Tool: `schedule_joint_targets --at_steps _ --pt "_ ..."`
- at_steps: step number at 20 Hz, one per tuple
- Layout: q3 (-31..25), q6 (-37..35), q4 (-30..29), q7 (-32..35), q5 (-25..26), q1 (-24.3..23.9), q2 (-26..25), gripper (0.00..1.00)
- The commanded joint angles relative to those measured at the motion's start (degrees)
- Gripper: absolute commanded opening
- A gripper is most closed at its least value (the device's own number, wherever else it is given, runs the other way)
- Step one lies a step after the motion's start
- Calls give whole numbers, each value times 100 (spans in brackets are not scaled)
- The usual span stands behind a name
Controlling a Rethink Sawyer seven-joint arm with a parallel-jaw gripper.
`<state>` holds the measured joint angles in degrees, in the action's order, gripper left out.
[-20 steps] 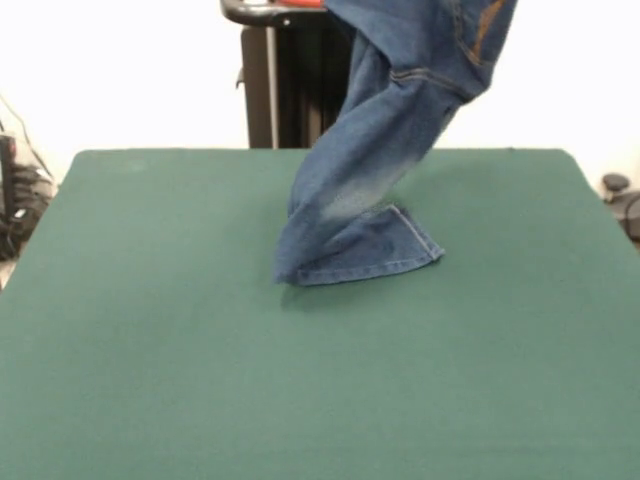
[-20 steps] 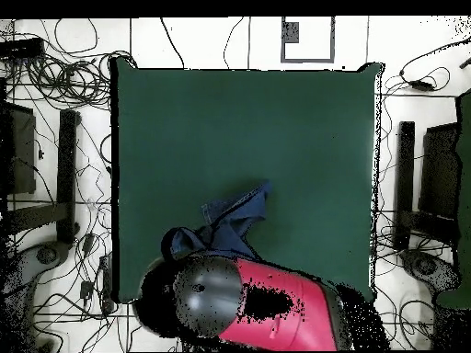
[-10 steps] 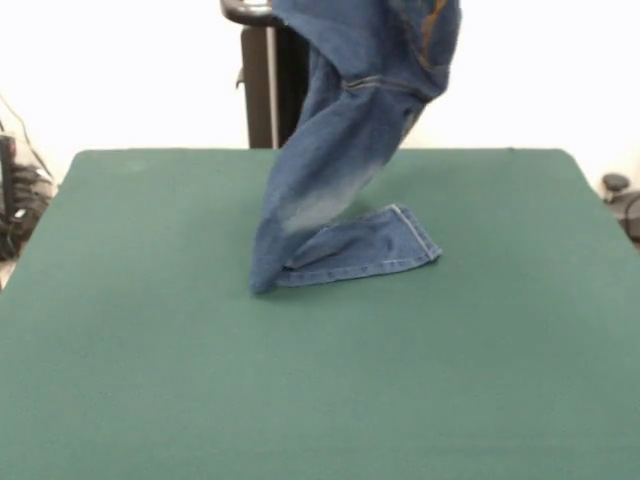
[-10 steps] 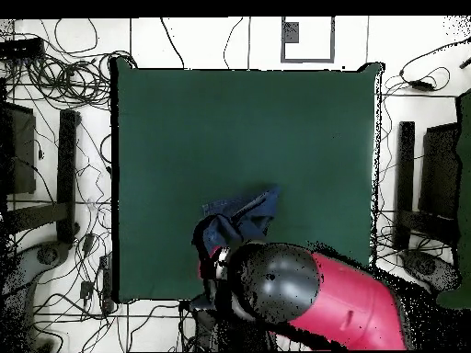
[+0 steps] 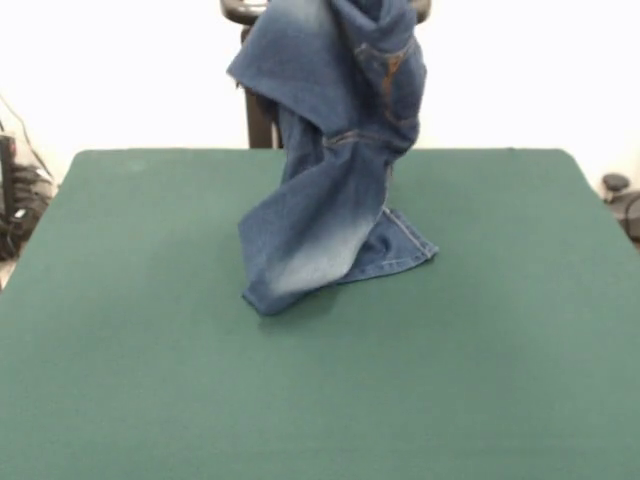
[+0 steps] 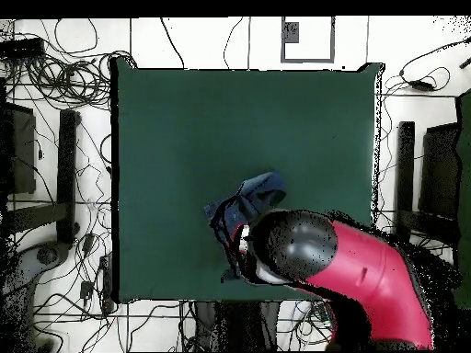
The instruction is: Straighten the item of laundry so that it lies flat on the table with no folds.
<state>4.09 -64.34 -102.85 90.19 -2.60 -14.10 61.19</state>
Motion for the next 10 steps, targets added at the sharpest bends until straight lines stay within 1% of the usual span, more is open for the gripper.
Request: schedule_joint_targets --at_steps 1,5,6,7,10 --pt "-1302 -615 580 -1223 521 -43 -753 0" --pt "-1630 -127 399 -1432 277 -269 -769 0" --pt "-1734 -116 404 -1529 251 -349 -792 0" --pt "-1800 -251 342 -1639 255 -424 -708 0" --pt "-2002 -865 604 -1621 408 -562 -711 0"
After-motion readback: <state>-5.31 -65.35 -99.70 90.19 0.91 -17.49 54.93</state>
